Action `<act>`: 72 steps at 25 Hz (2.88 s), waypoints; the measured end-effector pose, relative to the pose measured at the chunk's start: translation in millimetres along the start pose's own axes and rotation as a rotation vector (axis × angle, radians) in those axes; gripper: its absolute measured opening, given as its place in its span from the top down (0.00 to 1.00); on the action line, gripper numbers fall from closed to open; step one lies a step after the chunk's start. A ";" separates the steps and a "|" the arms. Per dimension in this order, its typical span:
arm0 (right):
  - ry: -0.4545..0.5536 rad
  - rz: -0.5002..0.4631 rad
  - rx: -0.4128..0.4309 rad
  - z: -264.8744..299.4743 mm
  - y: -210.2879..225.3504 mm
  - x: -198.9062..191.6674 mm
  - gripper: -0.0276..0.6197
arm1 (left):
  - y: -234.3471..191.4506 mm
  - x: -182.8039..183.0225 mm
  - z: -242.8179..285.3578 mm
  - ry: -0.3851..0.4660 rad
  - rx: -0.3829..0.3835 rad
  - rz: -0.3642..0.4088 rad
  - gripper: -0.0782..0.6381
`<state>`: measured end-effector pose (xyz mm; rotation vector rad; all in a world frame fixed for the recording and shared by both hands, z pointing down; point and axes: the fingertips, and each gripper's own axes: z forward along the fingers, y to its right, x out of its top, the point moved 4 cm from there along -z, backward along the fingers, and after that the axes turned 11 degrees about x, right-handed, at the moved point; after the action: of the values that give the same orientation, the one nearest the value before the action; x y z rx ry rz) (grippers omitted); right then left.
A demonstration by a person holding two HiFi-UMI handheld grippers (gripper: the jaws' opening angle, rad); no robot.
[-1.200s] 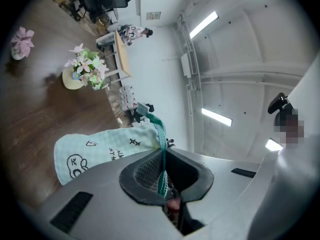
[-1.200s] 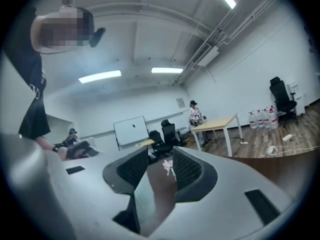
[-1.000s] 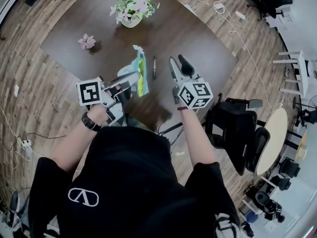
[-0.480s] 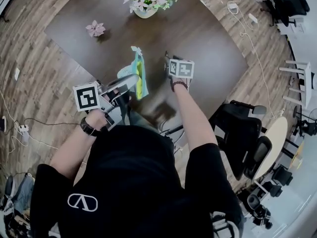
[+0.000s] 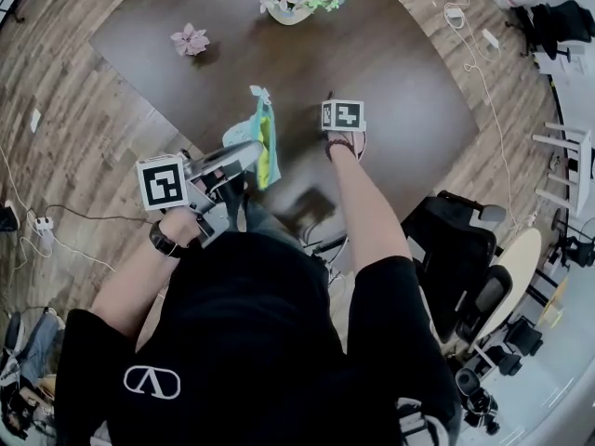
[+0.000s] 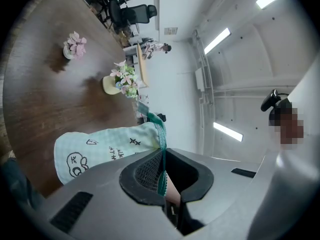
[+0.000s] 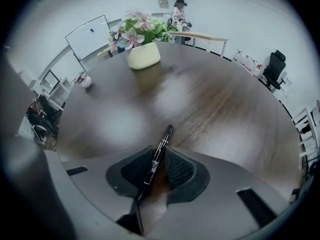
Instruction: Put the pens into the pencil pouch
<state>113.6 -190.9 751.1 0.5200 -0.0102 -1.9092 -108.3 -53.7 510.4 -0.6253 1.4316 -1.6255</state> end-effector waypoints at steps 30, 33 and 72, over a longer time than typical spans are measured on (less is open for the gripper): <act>1.142 -0.225 0.113 -373.0 -88.0 66.6 0.89 | 78.0 4.4 38.8 -0.103 -0.117 0.089 0.87; 1.263 -0.262 0.079 -411.3 -99.1 57.6 0.89 | 87.1 4.5 42.4 -0.111 -0.128 0.092 0.87; 1.262 -0.405 0.471 -382.7 -200.5 71.8 0.74 | 142.0 33.0 59.2 -0.092 -0.233 0.125 0.87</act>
<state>52.2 -85.4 330.5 2.0847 0.5011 -1.6257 -38.0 -109.4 381.1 -0.7185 1.5718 -1.3276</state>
